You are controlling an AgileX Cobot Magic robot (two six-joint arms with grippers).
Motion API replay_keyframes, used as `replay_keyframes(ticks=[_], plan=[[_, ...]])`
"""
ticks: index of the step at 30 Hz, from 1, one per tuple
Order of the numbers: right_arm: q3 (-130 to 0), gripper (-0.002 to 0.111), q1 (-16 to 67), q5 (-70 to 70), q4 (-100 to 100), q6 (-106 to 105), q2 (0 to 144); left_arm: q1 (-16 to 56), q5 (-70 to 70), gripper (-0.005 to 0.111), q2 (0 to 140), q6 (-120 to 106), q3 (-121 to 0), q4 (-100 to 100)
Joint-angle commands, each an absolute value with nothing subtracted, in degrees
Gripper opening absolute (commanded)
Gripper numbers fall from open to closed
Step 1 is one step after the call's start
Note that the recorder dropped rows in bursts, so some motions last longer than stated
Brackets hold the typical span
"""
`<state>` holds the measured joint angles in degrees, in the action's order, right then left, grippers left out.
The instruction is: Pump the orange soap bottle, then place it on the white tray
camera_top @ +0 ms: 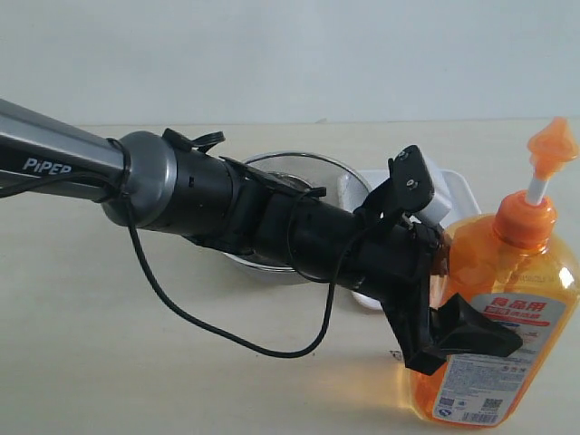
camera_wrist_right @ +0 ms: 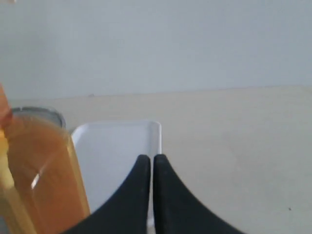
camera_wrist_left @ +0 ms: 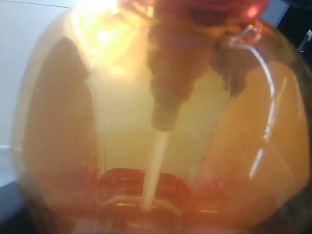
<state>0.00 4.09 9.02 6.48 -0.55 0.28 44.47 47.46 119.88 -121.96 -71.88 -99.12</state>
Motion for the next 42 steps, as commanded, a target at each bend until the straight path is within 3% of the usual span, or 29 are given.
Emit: replay_keyframes(ticks=[1, 3, 10, 16, 20, 24, 31, 36, 42], plan=[[0.0, 0.000, 4.0, -7.3, 7.6, 7.5, 0.0, 44.5, 47.8, 0.005, 119.8, -122.1, -72.3, -99.9], [0.0, 0.000, 4.0, -9.4, 7.9, 8.6, 0.0, 44.5, 47.8, 0.005, 119.8, -122.1, -72.3, -99.9], [-16.4, 0.000, 4.0, 2.9, 8.1, 4.3, 6.4, 44.5, 47.8, 0.005, 119.8, -122.1, -72.3, -99.9], [-34.4, 0.000, 4.0, 17.6, 3.8, -1.7, 25.0, 44.5, 46.7, 0.005, 119.8, -122.1, -72.3, -99.9], [-50.1, 0.000, 4.0, 38.7, -0.6, -2.0, 43.3, 44.5, 45.2, 0.005, 119.8, -122.1, -72.3, -99.9], [-53.2, 0.000, 4.0, 35.7, -0.4, -1.4, 51.6, 44.5, 45.2, 0.005, 119.8, -122.1, -72.3, -99.9], [-53.2, 0.000, 4.0, 27.3, 0.0, -3.4, 52.1, 44.5, 45.2, 0.005, 119.8, -122.1, -72.3, -99.9], [-53.2, 0.000, 4.0, 25.2, 5.3, -24.4, 52.1, 44.5, 45.2, 0.005, 119.8, -122.1, -72.3, -99.9], [-53.2, 0.000, 4.0, 36.7, 33.3, -77.5, 52.1, 44.5, 45.2, 0.005, 119.8, -121.0, -72.3, -99.9]])
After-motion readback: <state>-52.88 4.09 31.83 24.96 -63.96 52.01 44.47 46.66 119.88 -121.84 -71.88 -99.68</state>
